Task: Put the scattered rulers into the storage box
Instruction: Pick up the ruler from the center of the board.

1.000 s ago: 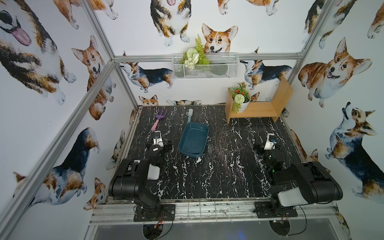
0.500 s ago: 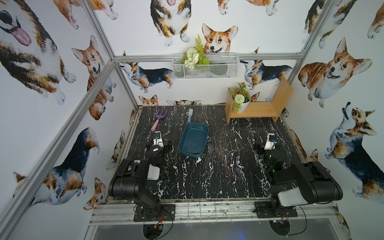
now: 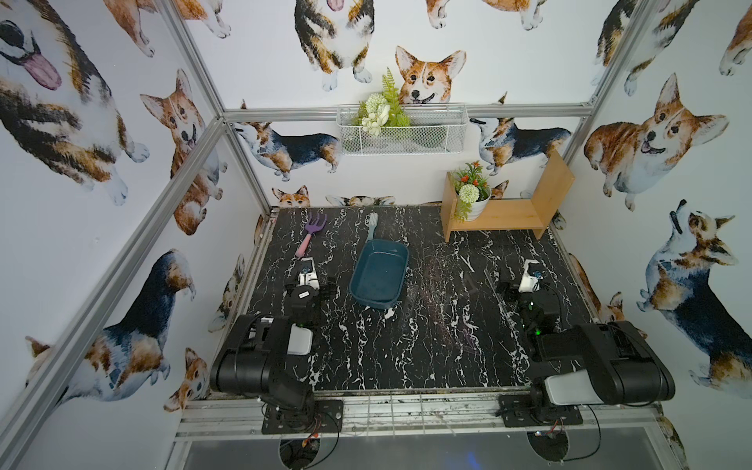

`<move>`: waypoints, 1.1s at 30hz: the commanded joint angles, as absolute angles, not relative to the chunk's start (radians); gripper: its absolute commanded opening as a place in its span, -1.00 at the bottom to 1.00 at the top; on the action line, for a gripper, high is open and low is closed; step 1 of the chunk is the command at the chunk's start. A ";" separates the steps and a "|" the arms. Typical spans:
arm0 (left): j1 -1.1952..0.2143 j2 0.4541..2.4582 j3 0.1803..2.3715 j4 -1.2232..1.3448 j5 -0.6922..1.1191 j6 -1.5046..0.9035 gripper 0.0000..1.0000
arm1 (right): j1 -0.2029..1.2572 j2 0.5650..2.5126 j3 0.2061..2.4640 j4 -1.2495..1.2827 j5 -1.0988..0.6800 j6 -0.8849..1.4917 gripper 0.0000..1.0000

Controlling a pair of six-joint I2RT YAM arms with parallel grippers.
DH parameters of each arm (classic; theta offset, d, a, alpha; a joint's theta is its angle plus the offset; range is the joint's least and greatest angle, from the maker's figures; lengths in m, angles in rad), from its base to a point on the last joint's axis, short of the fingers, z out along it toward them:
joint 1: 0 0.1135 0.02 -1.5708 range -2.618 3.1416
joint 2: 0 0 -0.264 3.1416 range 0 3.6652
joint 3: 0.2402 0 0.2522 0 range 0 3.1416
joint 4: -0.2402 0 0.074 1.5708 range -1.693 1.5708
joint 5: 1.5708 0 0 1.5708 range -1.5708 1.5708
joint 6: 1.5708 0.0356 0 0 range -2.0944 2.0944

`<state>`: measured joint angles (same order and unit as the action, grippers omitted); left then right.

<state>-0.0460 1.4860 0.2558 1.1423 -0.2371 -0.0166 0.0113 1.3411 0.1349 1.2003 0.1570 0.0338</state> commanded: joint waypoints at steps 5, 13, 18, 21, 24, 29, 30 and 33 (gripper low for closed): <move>-0.052 1.270 0.435 0.624 -0.374 -0.133 0.99 | 0.011 1.074 0.311 0.623 0.240 0.271 0.99; -0.056 1.098 0.637 0.171 -0.344 -0.415 0.99 | 0.006 0.969 0.516 0.228 0.090 0.465 0.67; -0.056 1.109 0.771 -0.028 -0.094 -0.490 0.92 | 0.007 1.021 0.639 0.032 -0.042 0.484 0.30; -0.055 1.130 0.809 -0.088 0.052 -0.512 0.76 | 0.009 1.064 0.690 -0.067 -0.069 0.495 0.06; -0.057 1.132 0.827 -0.126 0.161 -0.531 0.67 | 0.019 1.112 0.736 -0.161 -0.075 0.484 -0.07; -0.074 1.135 0.844 -0.161 0.292 -0.556 0.59 | 0.055 1.230 0.783 -0.269 -0.048 0.445 -0.12; -0.080 1.137 0.845 -0.165 0.311 -0.563 0.59 | 0.067 1.253 0.792 -0.289 -0.028 0.437 -0.12; -0.098 1.149 0.846 -0.166 0.369 -0.585 0.59 | 0.090 1.314 0.801 -0.326 0.007 0.419 -0.07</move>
<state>-0.0887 1.1400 0.8360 -0.1463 0.2649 -0.5556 0.0772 1.2831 0.7898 -0.2398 -0.0341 0.4515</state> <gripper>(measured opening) 0.794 0.461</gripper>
